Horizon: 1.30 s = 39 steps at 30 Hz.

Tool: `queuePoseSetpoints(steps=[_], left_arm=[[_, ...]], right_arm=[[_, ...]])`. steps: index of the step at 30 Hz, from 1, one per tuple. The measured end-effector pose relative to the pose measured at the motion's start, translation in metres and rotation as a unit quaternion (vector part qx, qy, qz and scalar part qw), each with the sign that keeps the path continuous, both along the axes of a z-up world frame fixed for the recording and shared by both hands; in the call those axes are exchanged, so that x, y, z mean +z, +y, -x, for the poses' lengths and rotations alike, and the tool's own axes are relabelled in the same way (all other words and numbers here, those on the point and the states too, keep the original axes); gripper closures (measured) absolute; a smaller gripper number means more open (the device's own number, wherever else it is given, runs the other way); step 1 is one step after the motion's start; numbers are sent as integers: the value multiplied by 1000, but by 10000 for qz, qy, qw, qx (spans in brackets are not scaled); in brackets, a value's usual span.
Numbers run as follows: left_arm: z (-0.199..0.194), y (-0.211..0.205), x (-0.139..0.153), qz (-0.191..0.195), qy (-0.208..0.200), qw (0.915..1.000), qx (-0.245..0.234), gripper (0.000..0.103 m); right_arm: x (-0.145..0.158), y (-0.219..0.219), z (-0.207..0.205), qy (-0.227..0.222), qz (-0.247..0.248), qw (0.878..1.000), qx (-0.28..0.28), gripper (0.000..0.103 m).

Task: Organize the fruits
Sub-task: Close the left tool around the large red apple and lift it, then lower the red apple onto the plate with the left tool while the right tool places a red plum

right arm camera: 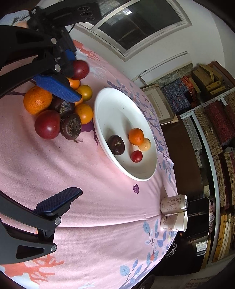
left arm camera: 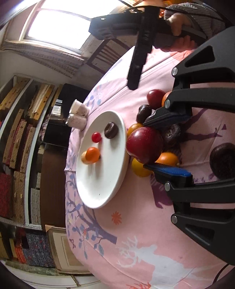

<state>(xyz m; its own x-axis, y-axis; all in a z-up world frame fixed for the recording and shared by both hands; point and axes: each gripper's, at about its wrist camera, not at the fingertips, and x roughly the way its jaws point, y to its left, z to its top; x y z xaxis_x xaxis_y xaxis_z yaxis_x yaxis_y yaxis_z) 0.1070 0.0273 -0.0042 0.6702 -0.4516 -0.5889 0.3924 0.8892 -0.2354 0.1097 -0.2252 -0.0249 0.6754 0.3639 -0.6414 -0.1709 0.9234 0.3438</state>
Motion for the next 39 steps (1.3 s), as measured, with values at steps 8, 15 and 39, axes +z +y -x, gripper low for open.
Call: queuePoseSetpoints(steps=[8, 15, 39], left_arm=[[-6, 24, -1, 229, 145, 9988, 415, 65], [-7, 13, -7, 19, 229, 9994, 271, 65], [-129, -13, 6, -184, 399, 9966, 695, 62]], right_arm=[[-27, 10, -3, 743, -437, 9946, 574, 39], [-37, 1, -7, 1070, -1287, 9833, 714, 62], [6, 40, -102, 231, -811, 9960, 287, 60]])
